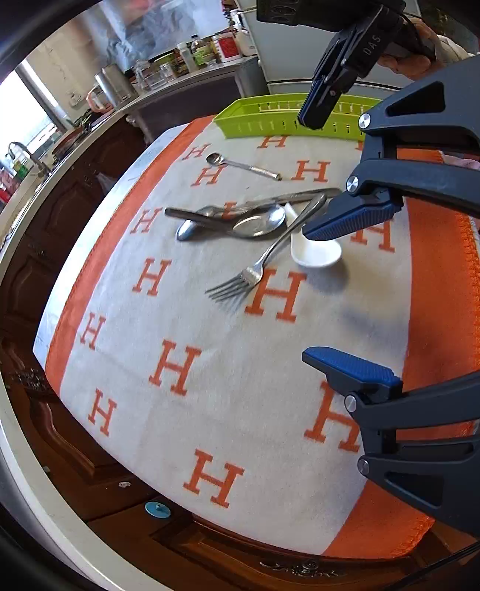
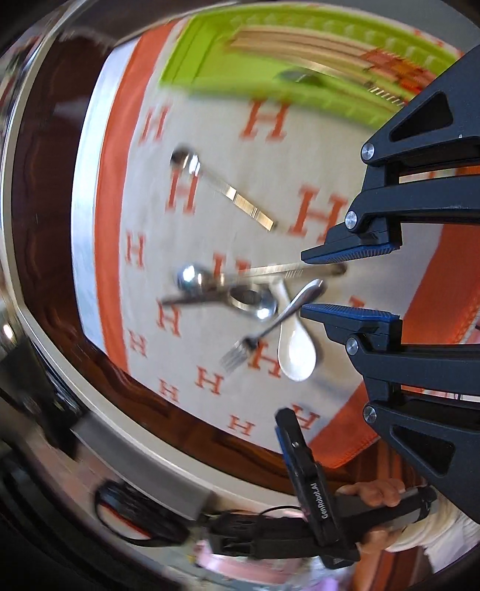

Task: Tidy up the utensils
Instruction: 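Move both open tools to the remaining forks and spoons, right tool reaching a fork, then grasp the steel fork with the right tool while the left tool grasps a steel spoon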

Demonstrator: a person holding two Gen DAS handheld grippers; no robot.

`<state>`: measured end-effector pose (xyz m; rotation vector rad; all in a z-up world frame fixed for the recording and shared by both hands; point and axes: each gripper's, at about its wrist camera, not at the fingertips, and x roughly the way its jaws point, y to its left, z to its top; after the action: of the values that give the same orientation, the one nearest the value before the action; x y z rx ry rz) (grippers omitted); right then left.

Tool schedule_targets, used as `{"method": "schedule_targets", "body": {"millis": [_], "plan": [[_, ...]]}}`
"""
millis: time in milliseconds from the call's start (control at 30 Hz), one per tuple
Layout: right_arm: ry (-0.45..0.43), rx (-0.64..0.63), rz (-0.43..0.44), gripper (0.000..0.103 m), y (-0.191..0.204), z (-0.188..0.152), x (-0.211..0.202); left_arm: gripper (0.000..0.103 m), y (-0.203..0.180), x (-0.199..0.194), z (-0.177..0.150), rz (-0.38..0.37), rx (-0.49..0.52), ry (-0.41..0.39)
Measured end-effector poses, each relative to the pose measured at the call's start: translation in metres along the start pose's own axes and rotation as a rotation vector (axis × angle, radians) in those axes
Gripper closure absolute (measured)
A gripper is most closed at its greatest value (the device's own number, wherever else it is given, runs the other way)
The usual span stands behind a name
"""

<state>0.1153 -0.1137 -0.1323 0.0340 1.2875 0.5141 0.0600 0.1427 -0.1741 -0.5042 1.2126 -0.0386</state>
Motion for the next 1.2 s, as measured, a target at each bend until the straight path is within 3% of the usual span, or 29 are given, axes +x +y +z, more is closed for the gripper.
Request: {"method": "schedule_targets", "body": {"millis": [333, 767, 1067, 1200], "plan": [[0.186, -0.152, 0.113, 0.083, 0.049, 0.059, 0.094, 0.045, 0.033, 0.021, 0.004, 0.029, -0.062, 0.046], [0.332, -0.331, 0.035, 0.087, 0.067, 0.08, 0.159, 0.045, 0.045, 0.036, 0.014, 0.022, -0.071, 0.058], [0.286, -0.542, -0.145, 0.099, 0.094, 0.065, 0.16, 0.045, 0.045, 0.036, 0.015, 0.021, -0.062, 0.061], [0.246, -0.524, -0.133, 0.099, 0.089, 0.062, 0.153, 0.045, 0.043, 0.034, 0.014, 0.021, -0.056, 0.06]]}}
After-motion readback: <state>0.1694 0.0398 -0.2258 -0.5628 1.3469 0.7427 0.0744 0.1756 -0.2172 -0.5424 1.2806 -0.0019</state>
